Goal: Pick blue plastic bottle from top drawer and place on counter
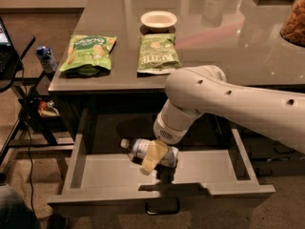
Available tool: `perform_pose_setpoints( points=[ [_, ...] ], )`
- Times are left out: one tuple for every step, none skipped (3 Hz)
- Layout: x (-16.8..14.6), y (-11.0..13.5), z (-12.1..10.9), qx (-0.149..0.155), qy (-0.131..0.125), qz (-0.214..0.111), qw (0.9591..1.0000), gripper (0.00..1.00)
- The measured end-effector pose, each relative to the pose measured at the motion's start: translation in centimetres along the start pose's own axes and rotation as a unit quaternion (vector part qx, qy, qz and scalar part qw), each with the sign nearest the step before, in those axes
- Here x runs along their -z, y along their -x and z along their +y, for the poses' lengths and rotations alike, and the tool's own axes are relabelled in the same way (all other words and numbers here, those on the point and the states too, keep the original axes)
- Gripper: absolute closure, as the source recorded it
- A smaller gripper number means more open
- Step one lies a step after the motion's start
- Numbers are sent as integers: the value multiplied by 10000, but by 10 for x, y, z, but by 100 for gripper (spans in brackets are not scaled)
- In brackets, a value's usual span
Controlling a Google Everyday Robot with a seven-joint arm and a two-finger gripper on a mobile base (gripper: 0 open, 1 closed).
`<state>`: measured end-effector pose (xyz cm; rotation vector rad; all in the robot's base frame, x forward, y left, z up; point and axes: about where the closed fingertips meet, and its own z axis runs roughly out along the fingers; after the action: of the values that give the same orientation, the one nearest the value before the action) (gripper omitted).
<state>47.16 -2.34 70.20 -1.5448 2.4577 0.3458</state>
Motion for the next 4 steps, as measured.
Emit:
perform_pose_setpoints(
  points=[
    [-9,2,-2,-53,-42,-20,10000,0],
    [-18,4,-9,-105,-99,-58,9999,0],
    [-30,5,-15,-176,-144,-105,9997,0],
    [-46,2,-23,-225,-149,-158,9995,0]
  ],
)
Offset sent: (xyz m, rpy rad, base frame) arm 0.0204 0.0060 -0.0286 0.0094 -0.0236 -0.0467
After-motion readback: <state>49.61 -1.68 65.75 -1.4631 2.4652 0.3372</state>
